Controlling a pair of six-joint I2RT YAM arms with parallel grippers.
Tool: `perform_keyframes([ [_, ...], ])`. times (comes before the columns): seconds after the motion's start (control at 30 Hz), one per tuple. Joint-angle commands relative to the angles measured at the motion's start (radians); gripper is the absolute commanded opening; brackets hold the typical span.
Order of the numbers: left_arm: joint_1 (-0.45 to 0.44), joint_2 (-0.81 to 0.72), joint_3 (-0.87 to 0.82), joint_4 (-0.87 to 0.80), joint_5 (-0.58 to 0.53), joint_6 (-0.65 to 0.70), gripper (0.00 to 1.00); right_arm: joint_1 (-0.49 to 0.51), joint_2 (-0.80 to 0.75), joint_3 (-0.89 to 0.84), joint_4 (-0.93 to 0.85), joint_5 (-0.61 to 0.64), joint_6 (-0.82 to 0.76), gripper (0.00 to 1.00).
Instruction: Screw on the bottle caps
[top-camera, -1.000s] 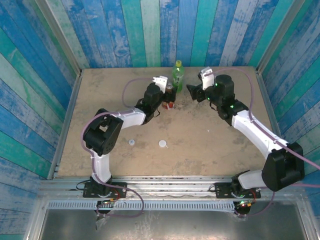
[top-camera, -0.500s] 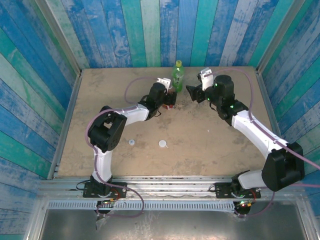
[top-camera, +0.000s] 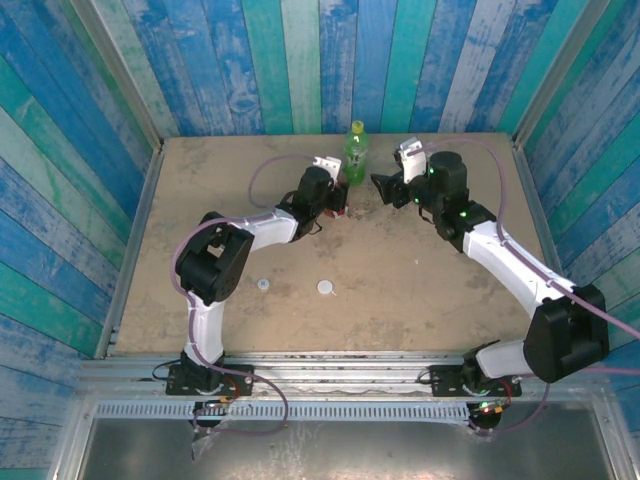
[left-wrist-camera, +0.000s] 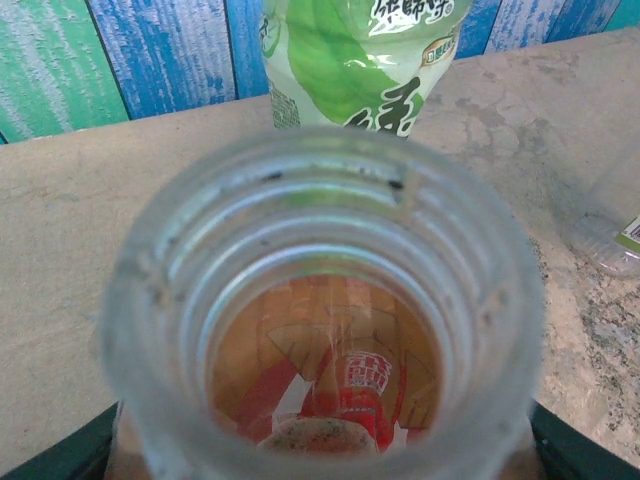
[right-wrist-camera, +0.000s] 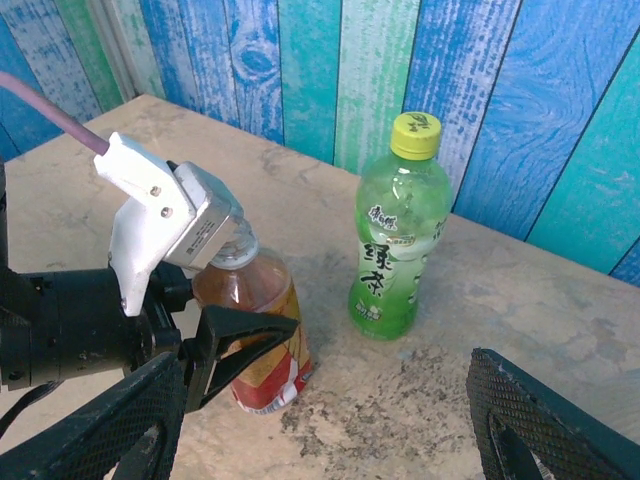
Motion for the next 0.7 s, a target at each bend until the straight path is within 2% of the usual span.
perform_keyframes([
  [0.0,0.0,-0.027,-0.029,0.002,-0.03,0.013,0.58,-0.003,-0.021,-0.01,-0.018,-0.017,0.001,0.76],
  [0.07,0.0,-0.046,-0.041,-0.003,-0.043,0.02,0.58,-0.003,-0.018,-0.008,-0.026,-0.025,0.001,0.76],
  [0.13,0.0,-0.066,-0.052,-0.013,-0.055,0.027,0.53,-0.003,-0.014,-0.003,-0.041,-0.042,-0.006,0.76],
  [0.4,0.022,-0.189,-0.116,-0.04,-0.086,0.05,0.55,0.046,-0.005,-0.021,-0.059,-0.124,-0.06,0.76],
  [0.53,0.065,-0.254,-0.142,-0.072,-0.089,0.064,0.55,0.113,0.024,-0.037,-0.064,-0.182,-0.13,0.77],
  [0.67,0.116,-0.306,-0.185,-0.095,-0.09,0.063,0.56,0.241,0.075,-0.046,-0.073,-0.194,-0.217,0.78],
])
